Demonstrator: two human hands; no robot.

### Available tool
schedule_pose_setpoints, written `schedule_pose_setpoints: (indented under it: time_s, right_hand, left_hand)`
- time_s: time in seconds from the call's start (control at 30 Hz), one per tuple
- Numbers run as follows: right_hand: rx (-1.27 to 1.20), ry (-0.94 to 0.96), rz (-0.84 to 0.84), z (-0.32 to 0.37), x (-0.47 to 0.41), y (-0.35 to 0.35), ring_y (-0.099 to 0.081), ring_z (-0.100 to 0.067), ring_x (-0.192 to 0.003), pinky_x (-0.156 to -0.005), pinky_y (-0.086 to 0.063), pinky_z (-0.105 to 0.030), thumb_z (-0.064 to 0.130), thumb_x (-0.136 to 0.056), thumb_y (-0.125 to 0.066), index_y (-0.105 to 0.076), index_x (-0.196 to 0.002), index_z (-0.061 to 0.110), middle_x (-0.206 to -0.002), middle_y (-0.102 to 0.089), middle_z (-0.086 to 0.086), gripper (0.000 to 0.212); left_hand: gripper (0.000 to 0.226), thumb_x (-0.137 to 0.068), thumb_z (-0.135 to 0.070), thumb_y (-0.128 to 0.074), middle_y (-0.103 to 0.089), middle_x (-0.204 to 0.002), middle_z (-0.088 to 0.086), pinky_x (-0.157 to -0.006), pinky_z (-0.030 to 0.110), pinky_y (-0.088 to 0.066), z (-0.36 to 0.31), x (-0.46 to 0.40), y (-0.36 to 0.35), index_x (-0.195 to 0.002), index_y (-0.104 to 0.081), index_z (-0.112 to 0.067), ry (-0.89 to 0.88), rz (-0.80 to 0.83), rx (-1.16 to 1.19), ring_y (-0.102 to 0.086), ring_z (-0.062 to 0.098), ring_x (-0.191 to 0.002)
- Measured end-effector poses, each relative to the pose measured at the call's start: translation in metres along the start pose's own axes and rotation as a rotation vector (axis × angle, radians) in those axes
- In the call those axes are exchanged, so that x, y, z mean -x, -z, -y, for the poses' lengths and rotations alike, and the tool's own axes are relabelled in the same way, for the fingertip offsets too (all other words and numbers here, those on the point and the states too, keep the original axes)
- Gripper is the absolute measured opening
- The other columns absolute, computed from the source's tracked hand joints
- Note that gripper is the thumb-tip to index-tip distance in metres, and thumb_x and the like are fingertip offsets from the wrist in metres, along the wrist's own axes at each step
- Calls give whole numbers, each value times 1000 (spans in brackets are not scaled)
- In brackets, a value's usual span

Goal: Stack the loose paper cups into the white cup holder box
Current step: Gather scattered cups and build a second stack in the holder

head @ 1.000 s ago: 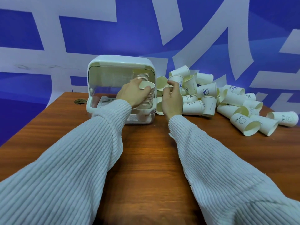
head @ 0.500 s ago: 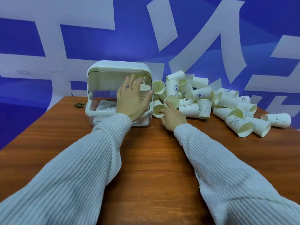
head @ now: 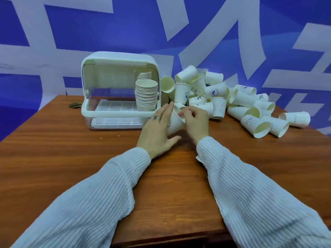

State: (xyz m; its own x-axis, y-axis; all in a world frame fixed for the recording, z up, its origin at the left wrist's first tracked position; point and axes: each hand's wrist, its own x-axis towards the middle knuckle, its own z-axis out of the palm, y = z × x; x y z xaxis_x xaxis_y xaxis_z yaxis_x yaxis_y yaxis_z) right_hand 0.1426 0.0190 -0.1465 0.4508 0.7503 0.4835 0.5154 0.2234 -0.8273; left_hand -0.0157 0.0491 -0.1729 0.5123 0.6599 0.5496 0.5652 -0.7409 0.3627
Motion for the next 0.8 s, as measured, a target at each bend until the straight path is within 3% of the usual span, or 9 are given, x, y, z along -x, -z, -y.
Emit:
schedule_pose_setpoints:
  time_s: [0.07,0.13,0.2,0.27,0.33,0.43,0.6,0.73,0.8]
  right_hand:
    - [-12,-8,52,-8,9,-4,-57,1,-67,-66,-43,-26,18,-91,-56,-71,-69,27,-66,-66,17,28]
    - [72,-15,-32,-19,9,-7,-57,-6,-68,-67,-46,-32,23,-95,-55,-71,-81,21,-72,-66,10,21]
    - [260,-47,-35,-28,3,-8,-63,-14,-85,-81,-52,-38,28,-96,-54,-70,-105,27,-102,-72,8,18]
    - [465,15,102,-33,-2,-10,-65,-19,-107,-92,-51,-39,29,-96,-54,-60,-133,32,-134,-64,10,38]
    - [622,73,235,-34,-6,-15,-63,-25,-116,-91,-49,-41,31,-97,-54,-49,-145,32,-144,-58,7,49]
    - [782,68,284,-36,-11,-21,-66,-34,-105,-81,-48,-42,37,-98,-54,-46,-140,28,-125,-68,-3,44]
    - [747,-44,96,-31,-25,-32,-66,-28,-95,-71,-42,-35,60,-93,-60,-59,-112,27,-106,-68,2,39]
    - [821,-14,87,-37,-24,-42,-68,-31,-84,-69,-50,-35,39,-95,-57,-64,-93,25,-99,-67,-3,16]
    - [771,-16,51,-37,-20,-38,-63,-28,-77,-66,-46,-34,35,-92,-56,-61,-89,26,-95,-65,0,11]
  left_hand:
    - [114,-79,-34,-82,-45,-156,8,-102,47,-50,0,2,-1,-164,-6,-30,60,41,7,-56,31,-131]
    - [106,-83,-34,-79,-47,-156,4,-99,44,-50,5,5,1,-164,-11,-30,125,18,14,-58,32,-128]
    - [104,-85,-40,-79,-46,-157,2,-103,43,-47,9,9,5,-164,-12,-32,215,2,99,-54,31,-132]
    - [106,-83,-46,-81,-44,-158,1,-110,39,-41,10,10,9,-163,-12,-31,260,-35,211,-48,26,-139]
    - [108,-83,-51,-81,-40,-161,-3,-110,29,-33,8,10,12,-164,-12,-32,282,-70,295,-43,20,-143]
    - [103,-86,-56,-76,-38,-162,-4,-110,29,-33,5,13,13,-164,-12,-33,290,-84,311,-41,18,-145]
    - [101,-87,-57,-72,-37,-163,-4,-112,36,-36,3,14,14,-164,-10,-33,296,-64,247,-40,19,-145]
    - [100,-88,-57,-71,-35,-164,-5,-112,36,-37,3,14,13,-164,-10,-34,297,-63,245,-39,18,-146]
    - [97,-89,-55,-71,-36,-164,-6,-111,35,-37,4,14,13,-163,-12,-35,299,-73,258,-39,18,-145]
